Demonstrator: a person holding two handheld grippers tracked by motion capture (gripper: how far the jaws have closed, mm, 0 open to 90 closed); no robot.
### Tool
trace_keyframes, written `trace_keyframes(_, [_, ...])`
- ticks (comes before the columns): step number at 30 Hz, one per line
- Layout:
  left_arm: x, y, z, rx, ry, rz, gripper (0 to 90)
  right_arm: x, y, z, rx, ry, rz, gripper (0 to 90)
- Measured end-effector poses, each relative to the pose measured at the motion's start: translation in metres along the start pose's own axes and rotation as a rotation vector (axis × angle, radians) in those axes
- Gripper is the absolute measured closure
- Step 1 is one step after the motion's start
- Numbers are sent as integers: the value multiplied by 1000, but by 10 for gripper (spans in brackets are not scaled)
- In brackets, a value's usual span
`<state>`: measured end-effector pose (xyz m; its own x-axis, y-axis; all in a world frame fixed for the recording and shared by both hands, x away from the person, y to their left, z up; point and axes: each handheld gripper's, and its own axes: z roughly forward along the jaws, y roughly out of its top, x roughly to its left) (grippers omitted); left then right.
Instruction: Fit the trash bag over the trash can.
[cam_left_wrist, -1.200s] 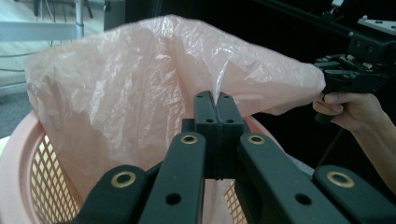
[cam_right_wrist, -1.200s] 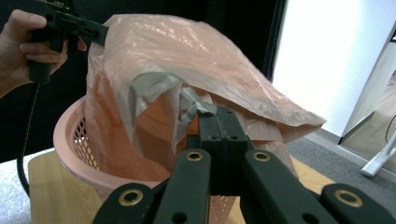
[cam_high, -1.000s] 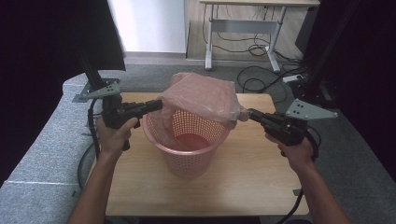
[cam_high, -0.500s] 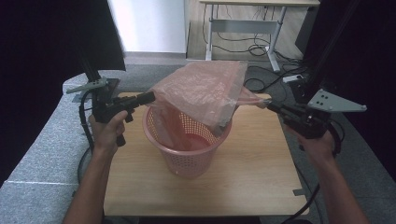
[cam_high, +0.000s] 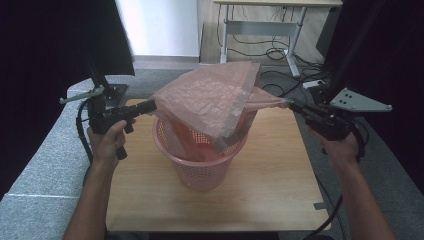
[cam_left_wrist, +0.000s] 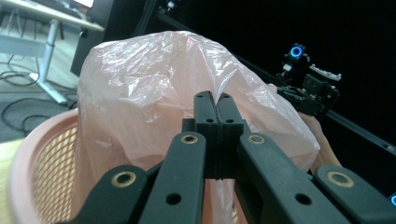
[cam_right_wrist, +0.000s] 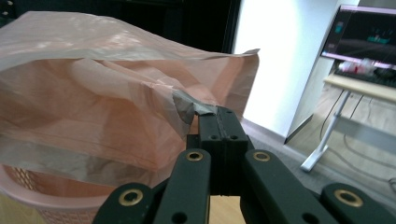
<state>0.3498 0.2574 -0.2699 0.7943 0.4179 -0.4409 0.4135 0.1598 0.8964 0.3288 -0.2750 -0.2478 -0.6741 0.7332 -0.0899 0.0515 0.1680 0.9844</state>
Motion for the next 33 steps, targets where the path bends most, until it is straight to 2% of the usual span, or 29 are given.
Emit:
trace_keyframes(1, [5, -4, -4, 8, 19, -11, 898, -4, -9, 6, 14, 1, 17, 900])
trace_keyframes(4, [9, -8, -8, 18, 33, -18, 898, -9, -17, 11, 30, -2, 34, 900])
trace_keyframes(5, [11, -10, -9, 23, 41, -20, 898, -14, -26, 16, 48, -2, 51, 900])
trace_keyframes(8, [16, -15, -10, 44, 64, -19, 898, -17, -35, 20, 70, -7, 63, 900])
trace_keyframes(10, [18, -18, -12, 56, 77, -20, 898, -20, -44, 23, 97, -25, 60, 900])
trace_keyframes(11, [21, -20, -15, 65, 93, -25, 898, -26, -53, 25, 115, -42, 78, 900])
trace_keyframes(12, [21, -20, -15, 65, 93, -25, 898, -26, -53, 25, 115, -42, 78, 900])
trace_keyframes(17, [30, -23, -22, 71, 116, -51, 898, -44, -70, 24, 130, -69, 144, 900])
trace_keyframes(21, [36, -25, -22, 80, 125, -69, 898, -45, -73, 27, 132, -65, 158, 899])
trace_keyframes(23, [36, -28, -22, 80, 120, -72, 898, -42, -76, 28, 113, -53, 160, 880])
trace_keyframes(25, [35, -30, -22, 84, 116, -65, 898, -38, -77, 21, 110, -48, 145, 738])
trace_keyframes(28, [35, -30, -24, 84, 115, -63, 898, -33, -79, 1, 91, -51, 149, 618])
trace_keyframes(30, [35, -29, -25, 78, 109, -69, 898, -30, -82, -13, 80, -59, 154, 594])
trace_keyframes(32, [34, -29, -24, 80, 109, -67, 898, -20, -83, -26, 63, -38, 146, 569])
trace_keyframes(33, [33, -30, -22, 80, 106, -67, 898, -20, -83, -26, 63, -38, 146, 569])
